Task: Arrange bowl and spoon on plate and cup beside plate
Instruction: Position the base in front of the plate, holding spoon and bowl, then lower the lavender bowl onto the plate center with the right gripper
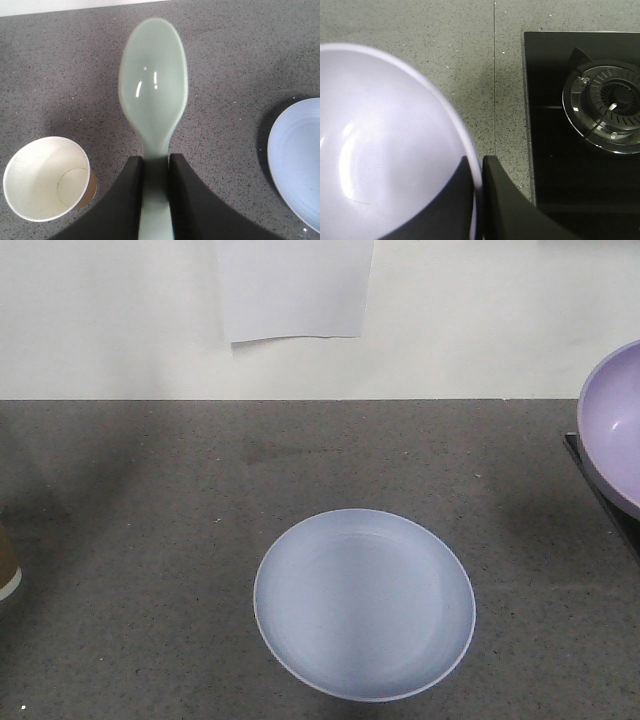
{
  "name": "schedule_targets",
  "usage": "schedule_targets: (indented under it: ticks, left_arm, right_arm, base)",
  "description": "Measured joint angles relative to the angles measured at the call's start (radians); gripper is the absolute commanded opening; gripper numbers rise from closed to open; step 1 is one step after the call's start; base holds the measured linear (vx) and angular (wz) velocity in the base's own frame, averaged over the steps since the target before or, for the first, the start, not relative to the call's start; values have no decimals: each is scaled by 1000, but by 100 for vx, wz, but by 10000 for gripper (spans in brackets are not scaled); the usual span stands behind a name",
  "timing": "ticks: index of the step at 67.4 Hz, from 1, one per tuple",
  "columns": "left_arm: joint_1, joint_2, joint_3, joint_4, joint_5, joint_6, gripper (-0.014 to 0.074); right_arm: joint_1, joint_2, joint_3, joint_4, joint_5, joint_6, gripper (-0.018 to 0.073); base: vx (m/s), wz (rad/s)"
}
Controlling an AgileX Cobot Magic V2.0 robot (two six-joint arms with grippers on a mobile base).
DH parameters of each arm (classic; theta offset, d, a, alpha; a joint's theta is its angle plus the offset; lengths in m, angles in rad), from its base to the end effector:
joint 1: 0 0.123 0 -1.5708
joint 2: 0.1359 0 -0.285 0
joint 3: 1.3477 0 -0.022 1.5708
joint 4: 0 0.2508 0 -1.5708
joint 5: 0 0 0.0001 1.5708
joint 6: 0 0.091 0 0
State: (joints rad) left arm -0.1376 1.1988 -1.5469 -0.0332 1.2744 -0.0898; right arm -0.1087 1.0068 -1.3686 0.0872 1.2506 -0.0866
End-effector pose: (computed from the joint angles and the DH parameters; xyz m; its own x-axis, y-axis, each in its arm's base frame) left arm 0.2098 -0.0320 0.4581 -0.7490 0.0035 -0.6626 0.0841 0.9924 -0.0899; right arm 0.1610 -0.0100 0.4458 -0.7152 0.0188 -0.6987 0.0087 0.9998 0.0181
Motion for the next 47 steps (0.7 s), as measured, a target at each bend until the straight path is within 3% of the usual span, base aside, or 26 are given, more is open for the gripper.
schedule_targets:
  ticks: [30, 47]
  left_arm:
    - [0, 0, 0, 0, 0, 0, -6]
    - [0, 0, 0, 0, 0, 0, -6]
  right_arm:
    - [0, 0, 0, 23, -18, 0, -6]
    - [0, 57, -1, 177, -28, -93, -5]
  base:
    - [0, 0]
    - [0, 0]
